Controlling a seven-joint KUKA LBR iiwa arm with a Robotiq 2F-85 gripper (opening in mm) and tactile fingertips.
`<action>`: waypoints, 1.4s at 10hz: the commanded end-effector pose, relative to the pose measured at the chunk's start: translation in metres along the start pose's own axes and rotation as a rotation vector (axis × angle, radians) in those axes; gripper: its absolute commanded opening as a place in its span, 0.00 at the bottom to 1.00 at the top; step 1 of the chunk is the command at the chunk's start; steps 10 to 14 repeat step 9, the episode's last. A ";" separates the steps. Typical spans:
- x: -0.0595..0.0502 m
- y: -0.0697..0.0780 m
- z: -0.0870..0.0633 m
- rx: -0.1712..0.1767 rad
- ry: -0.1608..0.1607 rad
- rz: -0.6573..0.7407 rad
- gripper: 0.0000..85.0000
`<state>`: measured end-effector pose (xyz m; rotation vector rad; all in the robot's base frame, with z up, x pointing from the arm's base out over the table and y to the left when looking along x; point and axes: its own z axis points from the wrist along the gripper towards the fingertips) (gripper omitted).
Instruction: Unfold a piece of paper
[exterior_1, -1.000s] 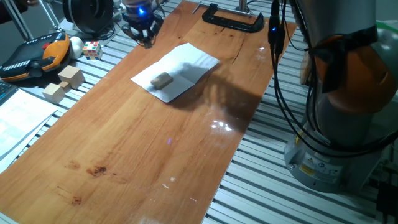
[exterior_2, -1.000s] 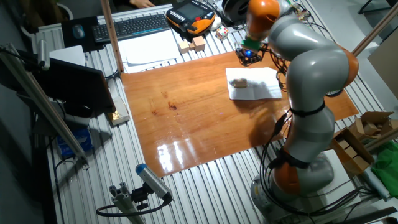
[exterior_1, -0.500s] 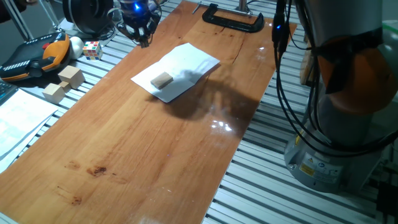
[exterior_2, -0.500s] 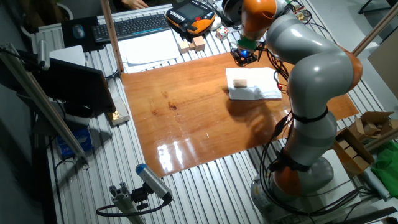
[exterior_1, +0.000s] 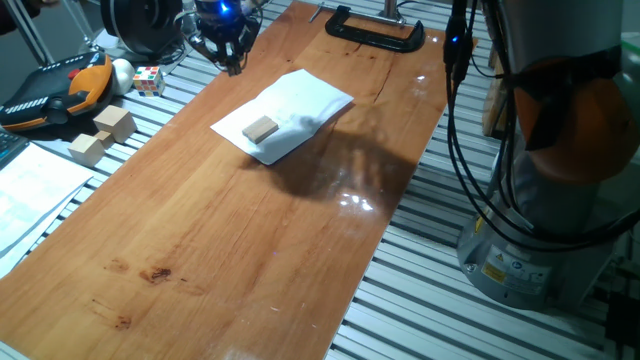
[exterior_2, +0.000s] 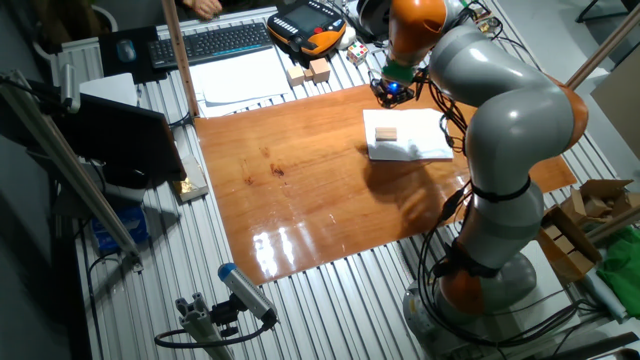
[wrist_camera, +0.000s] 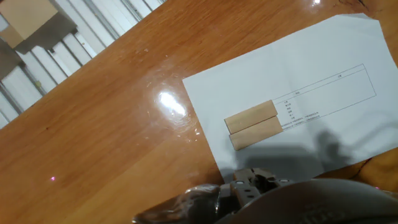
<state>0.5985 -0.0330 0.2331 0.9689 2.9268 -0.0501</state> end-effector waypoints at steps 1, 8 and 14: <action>0.000 0.000 0.000 0.000 0.002 -0.001 0.02; -0.007 -0.009 -0.002 0.009 0.003 -0.021 0.02; -0.008 -0.010 -0.002 0.009 0.003 -0.021 0.02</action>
